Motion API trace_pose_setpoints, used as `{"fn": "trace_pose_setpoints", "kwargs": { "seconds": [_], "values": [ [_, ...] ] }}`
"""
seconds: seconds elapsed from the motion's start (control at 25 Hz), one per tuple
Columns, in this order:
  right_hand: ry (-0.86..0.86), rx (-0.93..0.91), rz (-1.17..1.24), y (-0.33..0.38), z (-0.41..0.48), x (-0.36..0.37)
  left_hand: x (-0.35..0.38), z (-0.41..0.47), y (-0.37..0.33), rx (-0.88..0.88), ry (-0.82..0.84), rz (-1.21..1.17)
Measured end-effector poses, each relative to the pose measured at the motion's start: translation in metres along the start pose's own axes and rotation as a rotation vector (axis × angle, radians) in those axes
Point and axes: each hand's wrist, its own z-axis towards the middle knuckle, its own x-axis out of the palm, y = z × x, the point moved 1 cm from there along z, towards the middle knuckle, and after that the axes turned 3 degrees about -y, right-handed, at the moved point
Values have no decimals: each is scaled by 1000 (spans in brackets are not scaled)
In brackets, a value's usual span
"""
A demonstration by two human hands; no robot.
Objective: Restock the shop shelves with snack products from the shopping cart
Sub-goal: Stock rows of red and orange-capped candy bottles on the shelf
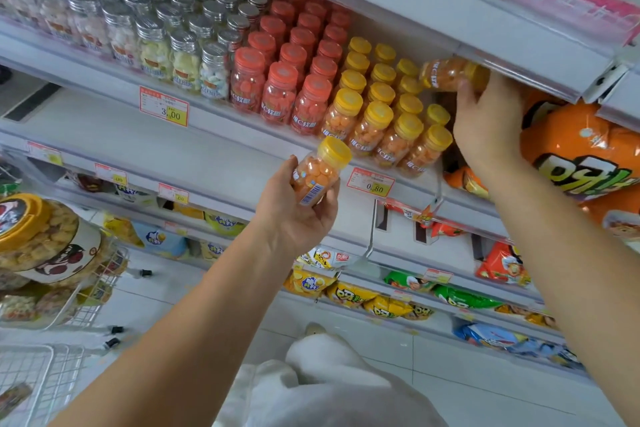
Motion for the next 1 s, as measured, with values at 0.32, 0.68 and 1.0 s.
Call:
{"fn": "trace_pose_setpoints", "kwargs": {
  "seconds": [0.32, 0.68, 1.0],
  "values": [
    [301, 136, 64, -13, 58, 40, 2, -5, -5, 80, 68, 19],
    [203, -246, 105, 21, -12, -3, 9, -6, -3, 114, 95, 25],
    [387, -41, 703, 40, -36, -3, 40, -9, -7, 277, 220, 205]
  ]
}}
